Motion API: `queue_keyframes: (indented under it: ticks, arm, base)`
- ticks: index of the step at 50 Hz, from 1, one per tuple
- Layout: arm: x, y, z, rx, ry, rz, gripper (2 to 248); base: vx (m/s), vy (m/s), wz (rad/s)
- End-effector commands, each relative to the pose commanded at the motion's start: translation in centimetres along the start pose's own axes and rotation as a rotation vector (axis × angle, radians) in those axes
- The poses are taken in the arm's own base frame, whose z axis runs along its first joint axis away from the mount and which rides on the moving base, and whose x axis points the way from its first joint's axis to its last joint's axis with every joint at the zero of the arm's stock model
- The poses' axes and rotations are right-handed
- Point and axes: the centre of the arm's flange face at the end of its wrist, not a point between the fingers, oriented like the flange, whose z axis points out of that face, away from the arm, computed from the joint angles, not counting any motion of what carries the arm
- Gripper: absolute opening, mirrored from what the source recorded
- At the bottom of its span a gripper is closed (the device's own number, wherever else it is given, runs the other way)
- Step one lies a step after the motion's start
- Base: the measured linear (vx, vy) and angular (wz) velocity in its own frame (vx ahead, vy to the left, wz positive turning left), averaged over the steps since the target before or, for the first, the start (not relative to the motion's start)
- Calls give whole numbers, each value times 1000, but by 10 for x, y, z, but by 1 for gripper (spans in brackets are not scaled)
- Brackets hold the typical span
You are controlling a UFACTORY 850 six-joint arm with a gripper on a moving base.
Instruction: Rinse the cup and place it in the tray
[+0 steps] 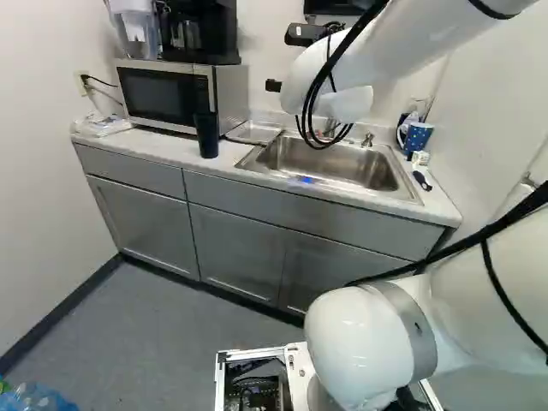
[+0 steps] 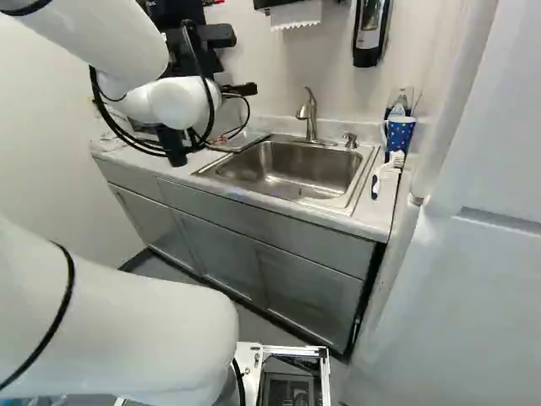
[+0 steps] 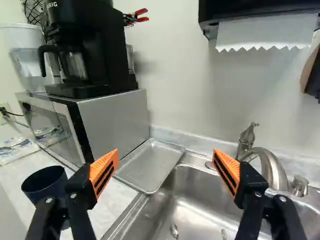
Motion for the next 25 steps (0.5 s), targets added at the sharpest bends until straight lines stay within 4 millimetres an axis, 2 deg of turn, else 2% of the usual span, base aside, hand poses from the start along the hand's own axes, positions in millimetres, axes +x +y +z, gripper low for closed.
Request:
queue_keyframes:
  ticks: [25]
  arm:
    - [0, 0, 0, 0, 0, 0, 247]
  base:
    - [6, 1, 1]
